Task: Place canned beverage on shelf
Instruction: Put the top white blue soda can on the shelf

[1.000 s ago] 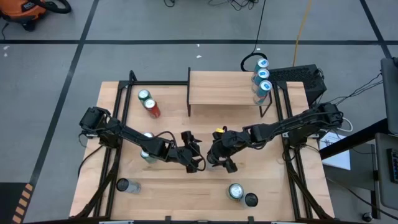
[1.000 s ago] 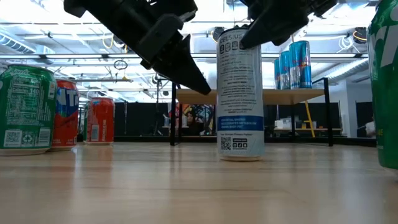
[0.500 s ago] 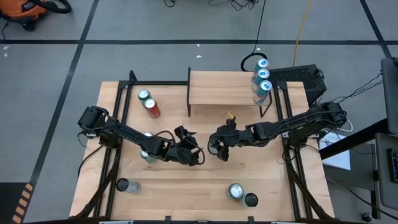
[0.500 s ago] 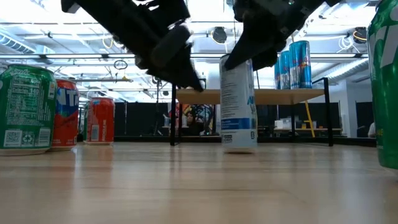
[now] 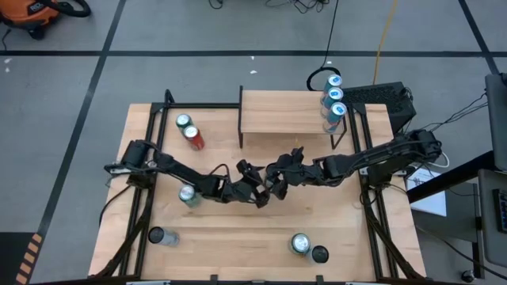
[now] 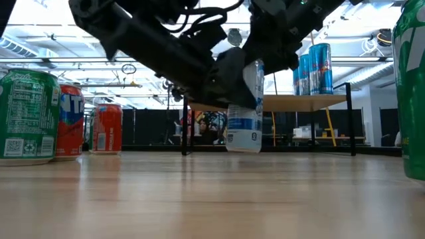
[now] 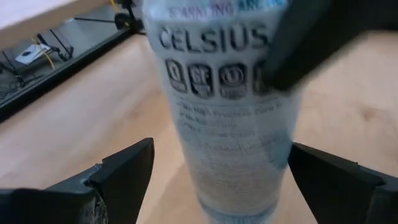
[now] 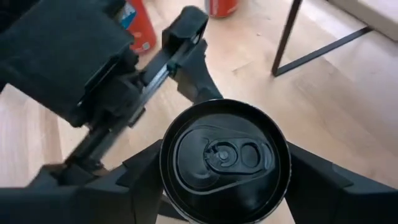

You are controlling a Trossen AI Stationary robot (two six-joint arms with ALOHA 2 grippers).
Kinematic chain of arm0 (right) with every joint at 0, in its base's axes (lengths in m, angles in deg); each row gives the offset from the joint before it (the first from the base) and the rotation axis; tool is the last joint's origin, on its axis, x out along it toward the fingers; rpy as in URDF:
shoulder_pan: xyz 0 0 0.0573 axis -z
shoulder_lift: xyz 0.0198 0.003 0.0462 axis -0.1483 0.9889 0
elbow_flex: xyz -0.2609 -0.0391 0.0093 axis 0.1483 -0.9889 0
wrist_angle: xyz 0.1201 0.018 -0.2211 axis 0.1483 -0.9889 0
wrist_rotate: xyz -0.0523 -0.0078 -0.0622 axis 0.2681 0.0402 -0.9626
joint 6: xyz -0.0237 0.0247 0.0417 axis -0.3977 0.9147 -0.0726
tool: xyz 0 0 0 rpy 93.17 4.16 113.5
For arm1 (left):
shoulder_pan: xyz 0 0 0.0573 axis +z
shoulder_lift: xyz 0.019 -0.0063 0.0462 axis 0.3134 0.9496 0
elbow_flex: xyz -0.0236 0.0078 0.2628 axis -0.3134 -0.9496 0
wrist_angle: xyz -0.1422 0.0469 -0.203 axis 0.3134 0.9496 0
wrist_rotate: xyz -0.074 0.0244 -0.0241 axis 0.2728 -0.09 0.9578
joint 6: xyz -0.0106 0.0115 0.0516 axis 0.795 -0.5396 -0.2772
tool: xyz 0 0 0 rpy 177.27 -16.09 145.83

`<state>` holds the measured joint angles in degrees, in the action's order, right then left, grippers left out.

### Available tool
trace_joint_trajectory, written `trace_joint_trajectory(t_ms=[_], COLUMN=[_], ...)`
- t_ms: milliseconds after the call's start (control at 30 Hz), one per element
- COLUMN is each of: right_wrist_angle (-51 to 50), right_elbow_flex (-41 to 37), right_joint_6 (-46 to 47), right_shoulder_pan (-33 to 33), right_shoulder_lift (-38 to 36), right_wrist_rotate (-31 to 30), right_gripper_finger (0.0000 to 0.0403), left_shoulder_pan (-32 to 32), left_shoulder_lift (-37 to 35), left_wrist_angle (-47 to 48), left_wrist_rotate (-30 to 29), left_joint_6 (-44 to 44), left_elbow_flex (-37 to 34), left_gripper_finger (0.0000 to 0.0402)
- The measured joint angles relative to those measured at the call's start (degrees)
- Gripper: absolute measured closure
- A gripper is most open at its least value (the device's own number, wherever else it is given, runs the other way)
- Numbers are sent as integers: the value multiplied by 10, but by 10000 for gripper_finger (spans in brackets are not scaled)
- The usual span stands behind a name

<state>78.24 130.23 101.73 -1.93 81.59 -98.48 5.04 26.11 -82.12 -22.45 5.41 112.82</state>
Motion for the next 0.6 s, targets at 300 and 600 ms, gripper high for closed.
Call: trace_joint_trajectory(t_ms=[300,600], right_wrist_angle=[1,-1], right_elbow_flex=[0,0], right_joint_6=[24,20], right_shoulder_pan=[0,1], right_shoulder_lift=[0,0], right_wrist_rotate=[-19,-19], right_gripper_finger=[151,121], left_shoulder_pan=[19,28], left_shoulder_lift=[17,17], left_wrist_angle=[-31,-28], left_wrist_rotate=[1,5], left_joint_6=[-27,-30], left_elbow_flex=[0,0], left_gripper_finger=[36,73])
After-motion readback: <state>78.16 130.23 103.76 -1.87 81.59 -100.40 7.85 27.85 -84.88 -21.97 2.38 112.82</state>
